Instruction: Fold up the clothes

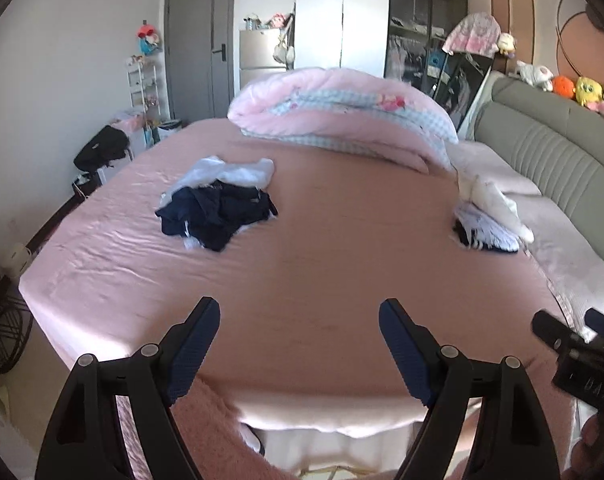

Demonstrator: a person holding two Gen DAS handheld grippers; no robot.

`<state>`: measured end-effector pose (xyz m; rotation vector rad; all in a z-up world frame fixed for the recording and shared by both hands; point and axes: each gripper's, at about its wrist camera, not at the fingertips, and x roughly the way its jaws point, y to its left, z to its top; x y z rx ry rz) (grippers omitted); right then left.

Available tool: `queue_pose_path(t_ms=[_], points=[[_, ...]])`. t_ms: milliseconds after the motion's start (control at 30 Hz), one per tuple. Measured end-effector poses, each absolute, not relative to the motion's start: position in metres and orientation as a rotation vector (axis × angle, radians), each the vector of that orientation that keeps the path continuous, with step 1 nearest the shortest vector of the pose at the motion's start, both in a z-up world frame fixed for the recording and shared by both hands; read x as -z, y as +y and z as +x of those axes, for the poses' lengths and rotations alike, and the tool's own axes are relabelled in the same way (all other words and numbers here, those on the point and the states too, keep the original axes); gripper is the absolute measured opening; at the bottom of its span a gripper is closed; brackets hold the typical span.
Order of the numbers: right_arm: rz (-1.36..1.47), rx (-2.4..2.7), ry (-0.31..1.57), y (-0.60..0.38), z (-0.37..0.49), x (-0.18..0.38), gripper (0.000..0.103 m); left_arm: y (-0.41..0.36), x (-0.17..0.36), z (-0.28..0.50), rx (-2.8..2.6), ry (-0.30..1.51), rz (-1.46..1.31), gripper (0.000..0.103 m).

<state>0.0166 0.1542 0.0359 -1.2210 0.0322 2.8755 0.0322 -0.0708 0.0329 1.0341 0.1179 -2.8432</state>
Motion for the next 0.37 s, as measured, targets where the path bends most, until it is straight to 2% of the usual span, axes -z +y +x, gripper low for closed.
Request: queue_pose_path(t_ms=[367], points=[[-1.201, -2.890, -0.015, 0.147, 0.029, -0.037, 0.103, -0.061, -0.026, 0.035, 2.878, 0.153, 1.068, 0.085]])
